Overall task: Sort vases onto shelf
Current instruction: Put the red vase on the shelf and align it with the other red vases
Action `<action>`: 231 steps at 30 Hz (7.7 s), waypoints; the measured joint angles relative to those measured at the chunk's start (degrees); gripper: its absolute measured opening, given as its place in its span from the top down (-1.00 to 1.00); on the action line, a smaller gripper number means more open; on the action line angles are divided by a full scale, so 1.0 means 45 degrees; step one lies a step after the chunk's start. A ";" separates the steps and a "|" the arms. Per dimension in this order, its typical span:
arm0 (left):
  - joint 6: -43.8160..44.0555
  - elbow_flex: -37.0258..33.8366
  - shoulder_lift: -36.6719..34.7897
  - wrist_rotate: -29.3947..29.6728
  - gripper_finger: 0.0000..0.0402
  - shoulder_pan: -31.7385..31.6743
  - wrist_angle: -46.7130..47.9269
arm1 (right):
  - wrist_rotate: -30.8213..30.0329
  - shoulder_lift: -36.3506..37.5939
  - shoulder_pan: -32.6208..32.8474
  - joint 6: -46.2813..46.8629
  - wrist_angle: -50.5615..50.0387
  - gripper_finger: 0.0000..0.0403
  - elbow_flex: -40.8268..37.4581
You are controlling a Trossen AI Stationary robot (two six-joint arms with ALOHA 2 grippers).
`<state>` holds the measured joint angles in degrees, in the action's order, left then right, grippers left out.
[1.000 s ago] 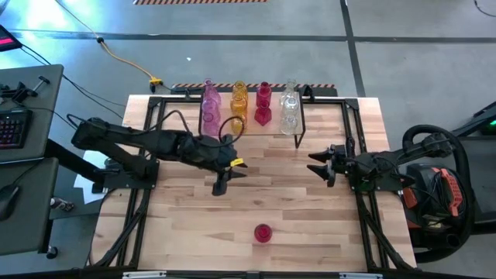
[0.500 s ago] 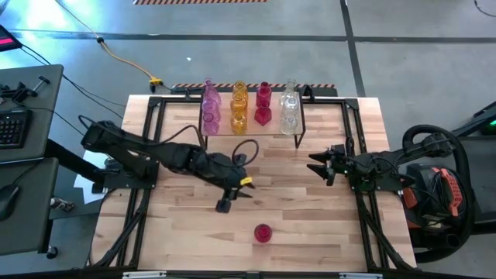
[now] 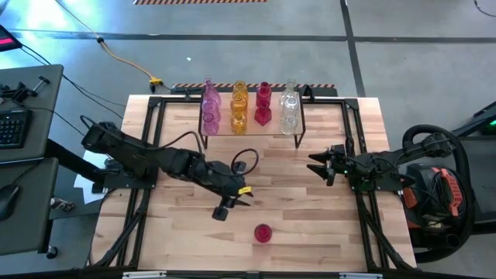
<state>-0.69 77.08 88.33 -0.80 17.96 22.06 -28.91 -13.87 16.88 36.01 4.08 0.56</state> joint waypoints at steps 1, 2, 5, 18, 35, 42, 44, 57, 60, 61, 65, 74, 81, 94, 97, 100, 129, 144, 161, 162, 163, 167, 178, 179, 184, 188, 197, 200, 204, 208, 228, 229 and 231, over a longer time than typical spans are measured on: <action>0.0000 0.0000 0.0000 0.0000 0.37 0.0068 0.0000 | 0.0000 0.0000 -0.0004 0.0000 0.0000 -0.34 0.0000; 0.0009 0.0000 0.0000 0.0000 0.37 0.0135 0.0006 | 0.0000 0.0000 -0.0004 0.0000 0.0000 -0.34 0.0000; 0.0382 0.0000 0.0000 0.0181 0.37 0.0338 0.0106 | 0.0000 0.0000 0.0000 0.0000 0.0000 -0.34 0.0000; 0.1486 0.0019 0.0293 0.1378 0.37 0.1659 0.0239 | -0.0005 0.0000 -0.0004 0.0000 0.0005 -0.34 0.0000; -0.0204 0.0005 0.2544 0.0688 0.37 0.2369 -0.2300 | 0.0015 -0.0165 -0.0001 0.0000 0.0010 -0.34 -0.0005; -0.0437 -0.0005 0.3206 -0.0400 0.37 0.2374 -0.2943 | 0.0044 -0.0165 -0.0003 0.0000 0.0004 -0.34 -0.0005; -0.0553 -0.0005 0.3336 -0.0508 0.37 0.2372 -0.3081 | 0.0044 -0.0165 0.0001 0.0000 0.0010 -0.34 -0.0005; -0.0908 -0.0001 0.3828 -0.0854 0.07 0.2083 -0.3677 | 0.0044 -0.0165 -0.0001 0.0000 0.0007 -0.34 -0.0005; -0.1127 0.0000 0.3823 -0.0691 -0.01 0.2078 -0.4005 | 0.0044 -0.0165 -0.0001 0.0000 0.0009 -0.34 -0.0005; -0.1247 0.0000 0.3818 -0.0623 -0.03 0.2078 -0.4057 | 0.0044 -0.0165 0.0000 0.0000 0.0005 -0.34 -0.0005; -0.1328 0.0000 0.3819 -0.0642 -0.11 0.2015 -0.4216 | 0.0044 -0.0165 -0.0003 0.0000 0.0005 -0.34 -0.0005; -0.1239 0.0000 0.4371 -0.0899 -0.18 0.1922 -0.4337 | 0.0039 -0.0165 -0.0004 0.0000 0.0005 -0.34 -0.0005; -0.1361 -0.0002 0.4533 -0.0325 -0.18 0.1969 -0.3697 | 0.0039 -0.0165 -0.0002 -0.0003 0.0005 -0.34 -0.0005; -0.1569 0.0005 0.5013 0.0238 -0.18 0.2107 -0.3476 | 0.0039 -0.0160 0.0001 0.0000 0.0011 -0.34 -0.0005; -0.1564 0.0000 0.5027 0.0238 -0.18 0.2102 -0.3477 | 0.0039 -0.0165 -0.0002 0.0000 0.0010 -0.34 -0.0005; -0.1569 0.0000 0.5027 0.0238 -0.18 0.2102 -0.3407 | 0.0039 -0.0165 -0.0004 0.0000 0.0010 -0.34 -0.0005; -0.1554 -0.0010 0.5027 0.0753 -0.18 0.1976 -0.2234 | 0.0039 -0.0165 0.0001 0.0000 0.0010 -0.34 -0.0005; -0.1759 -0.0010 0.5027 0.0753 0.19 0.1966 -0.2391 | 0.0039 -0.0165 0.0001 0.0000 0.0010 -0.34 -0.0005; -0.1759 -0.0010 0.5027 0.1189 0.95 0.1960 -0.1999 | 0.0039 -0.0165 0.0001 0.0000 0.0010 -0.34 -0.0005; -0.1723 -0.0010 0.5027 0.1229 0.96 0.1961 -0.1983 | 0.0039 -0.0165 -0.0004 0.0000 0.0008 -0.34 -0.0008; -0.1671 -0.0010 0.5027 0.1278 0.96 0.1961 -0.1970 | 0.0039 -0.0165 -0.0004 0.0000 0.0010 -0.34 -0.0009; -0.1666 -0.0010 0.5027 0.1297 0.95 0.1961 -0.1926 | 0.0039 -0.0165 0.0000 0.0000 0.0005 -0.34 -0.0005; -0.2027 0.0612 0.4536 0.2060 0.96 0.2000 -0.0316 | 0.0039 -0.0165 0.0001 0.0000 0.0005 -0.34 -0.0007; -0.2181 0.0871 0.4517 0.2240 0.96 0.1986 0.0050 | 0.0039 -0.0165 -0.0002 0.0000 0.0010 -0.34 -0.0007; -0.3007 0.2070 0.4525 0.3245 0.97 0.1886 0.2350 | 0.0039 -0.0165 0.0001 0.0000 0.0003 -0.34 -0.0007; -0.3634 0.2600 0.4527 0.3863 0.97 0.1477 0.3765 | 0.0039 -0.0161 -0.0001 0.0000 0.0007 -0.34 -0.0009; -0.5463 0.3572 0.4532 0.4386 0.96 -0.0149 0.5425 | 0.0039 -0.0165 0.0001 0.0000 0.0005 -0.34 -0.0007; -0.6021 0.4031 0.4532 0.4792 0.96 -0.0776 0.6062 | 0.0039 -0.0165 -0.0001 0.0000 0.0005 -0.34 -0.0005; -0.6639 0.4804 0.4527 0.5120 0.96 -0.1618 0.6417 | 0.0039 -0.0165 -0.0003 0.0000 0.0005 -0.34 -0.0009; -0.7007 0.5439 0.4537 0.5144 0.96 -0.2383 0.6846 | 0.0039 -0.0165 -0.0002 0.0000 0.0005 -0.34 -0.0010; -0.8401 0.6431 0.4532 0.5860 0.95 -0.4168 0.6805 | 0.0039 -0.0165 0.0000 0.0000 0.0005 -0.34 -0.0010; -0.8445 0.6431 0.4532 0.5926 0.95 -0.4168 0.6805 | 0.0039 -0.0165 0.0001 0.0000 0.0005 -0.34 -0.0010; -0.8608 0.6490 0.4532 0.6082 0.95 -0.4168 0.6850 | 0.0039 -0.0165 0.0000 0.0000 0.0005 -0.34 -0.0010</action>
<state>-39.42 106.28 108.73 26.57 -0.80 52.89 -28.73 -14.61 16.88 36.01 4.10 0.51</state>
